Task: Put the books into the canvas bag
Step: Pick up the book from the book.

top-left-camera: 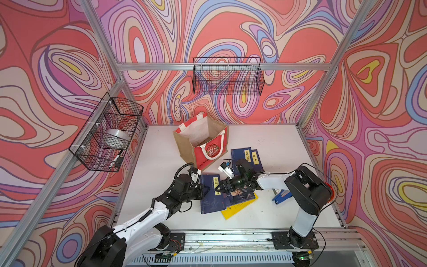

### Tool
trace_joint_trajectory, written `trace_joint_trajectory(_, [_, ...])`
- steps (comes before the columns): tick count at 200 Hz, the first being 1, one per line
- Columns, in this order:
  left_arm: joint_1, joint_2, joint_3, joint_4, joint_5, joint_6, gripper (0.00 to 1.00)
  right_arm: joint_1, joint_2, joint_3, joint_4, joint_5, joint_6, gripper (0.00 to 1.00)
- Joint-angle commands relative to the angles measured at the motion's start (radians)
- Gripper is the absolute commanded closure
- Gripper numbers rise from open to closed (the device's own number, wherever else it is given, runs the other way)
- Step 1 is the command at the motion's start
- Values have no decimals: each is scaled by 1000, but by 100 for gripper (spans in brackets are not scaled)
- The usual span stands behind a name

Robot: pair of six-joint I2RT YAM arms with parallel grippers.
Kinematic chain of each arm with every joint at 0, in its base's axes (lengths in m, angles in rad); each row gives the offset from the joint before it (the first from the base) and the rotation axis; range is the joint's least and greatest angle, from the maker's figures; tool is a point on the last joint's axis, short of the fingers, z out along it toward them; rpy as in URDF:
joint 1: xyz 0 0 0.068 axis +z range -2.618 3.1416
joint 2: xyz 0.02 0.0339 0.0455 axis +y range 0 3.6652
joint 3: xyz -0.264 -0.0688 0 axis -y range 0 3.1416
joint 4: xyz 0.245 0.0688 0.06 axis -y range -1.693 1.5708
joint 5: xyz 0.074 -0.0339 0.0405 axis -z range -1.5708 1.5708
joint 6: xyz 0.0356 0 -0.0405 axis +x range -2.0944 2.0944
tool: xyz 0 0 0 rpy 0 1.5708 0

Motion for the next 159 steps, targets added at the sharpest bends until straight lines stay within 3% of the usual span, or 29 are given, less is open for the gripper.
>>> trace_joint_trajectory(1, [0,-135,83,-184,-92,89,100,7,-100,72,-216,102,-18,34])
trace_joint_trajectory(20, [0,-269,110,-247,-104,152,100,-15,-153,156,-342,178,-22,22])
trace_joint_trajectory(25, [0,-304,98,-218,-87,156,100,-26,-162,180,-379,183,-28,12])
trace_joint_trajectory(35, [0,-369,85,-195,-78,149,100,-42,-186,220,-448,210,-41,2])
trace_joint_trajectory(60, [0,-449,146,-275,-129,197,100,-77,-245,326,-580,304,-78,2])
trace_joint_trajectory(91, [0,-397,347,-380,-146,338,100,-115,-222,539,-695,459,-97,2])
trace_joint_trajectory(118, [0,-339,433,-314,-198,454,100,-118,-75,801,-808,623,-168,2])
trace_joint_trajectory(159, [0,-211,530,-69,-287,619,100,-129,210,1151,-914,778,-239,4])
